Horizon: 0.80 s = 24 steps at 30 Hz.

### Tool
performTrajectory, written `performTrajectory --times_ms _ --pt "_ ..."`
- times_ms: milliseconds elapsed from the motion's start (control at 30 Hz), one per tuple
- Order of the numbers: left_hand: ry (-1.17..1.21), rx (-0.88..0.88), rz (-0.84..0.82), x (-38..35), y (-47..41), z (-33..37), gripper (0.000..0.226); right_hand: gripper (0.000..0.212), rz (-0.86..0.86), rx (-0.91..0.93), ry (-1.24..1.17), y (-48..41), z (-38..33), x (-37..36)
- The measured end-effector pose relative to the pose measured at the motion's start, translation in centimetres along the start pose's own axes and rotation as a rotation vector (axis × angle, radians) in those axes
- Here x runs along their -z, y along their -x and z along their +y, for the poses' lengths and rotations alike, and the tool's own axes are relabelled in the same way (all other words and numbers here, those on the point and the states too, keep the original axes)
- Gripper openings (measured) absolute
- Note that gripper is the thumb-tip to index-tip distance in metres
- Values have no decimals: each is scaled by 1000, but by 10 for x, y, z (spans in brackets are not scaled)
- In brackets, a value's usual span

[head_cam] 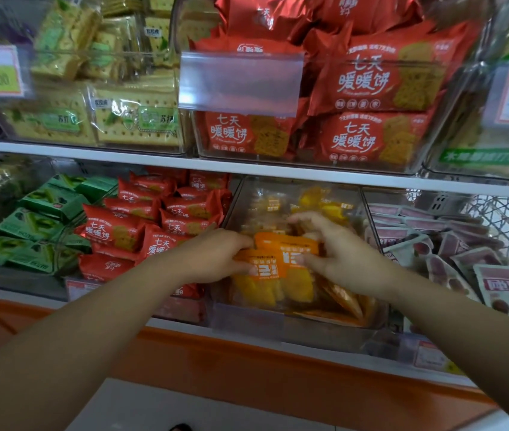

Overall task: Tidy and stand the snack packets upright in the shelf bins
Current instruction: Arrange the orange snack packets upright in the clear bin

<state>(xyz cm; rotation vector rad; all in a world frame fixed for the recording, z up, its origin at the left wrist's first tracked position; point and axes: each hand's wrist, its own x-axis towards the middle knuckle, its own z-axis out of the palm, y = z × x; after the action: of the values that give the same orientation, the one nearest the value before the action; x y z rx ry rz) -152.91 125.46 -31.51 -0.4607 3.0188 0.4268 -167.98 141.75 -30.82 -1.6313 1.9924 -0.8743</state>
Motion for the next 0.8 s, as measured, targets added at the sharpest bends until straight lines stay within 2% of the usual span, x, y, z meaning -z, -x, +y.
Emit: performTrajectory --times_ms 100,200,233,300,367,433,500,600,633,700,800 --pt "43 37 22 0 1 0 23 27 19 -4 12 -5 2 -9" --pt "72 54 45 -1 2 1 23 19 -53 -60 -171 -6 3 -11" --pt "62 58 46 -2 3 1 24 24 -84 -46 -186 -6 1 -14" --pt "36 64 50 -3 3 2 26 48 -85 -14 -82 -6 -1 -24" --pt "28 65 72 -5 4 3 29 65 56 -3 44 -9 -2 -36" --pt "61 83 115 -6 6 1 33 60 184 14 71 -11 -3 -40" --pt "199 104 173 -4 8 2 40 50 220 21 41 -9 -4 -37" --pt "361 47 259 4 14 8 67 48 260 32 1 -2 -10 -26" --pt "363 8 289 7 15 9 66 47 282 45 -11 -1 -13 -23" --pt "342 -76 341 11 17 14 46 40 320 72 -30 1 -19 -17" --pt "378 -100 441 10 24 19 24 31 323 119 -56 2 -20 -12"
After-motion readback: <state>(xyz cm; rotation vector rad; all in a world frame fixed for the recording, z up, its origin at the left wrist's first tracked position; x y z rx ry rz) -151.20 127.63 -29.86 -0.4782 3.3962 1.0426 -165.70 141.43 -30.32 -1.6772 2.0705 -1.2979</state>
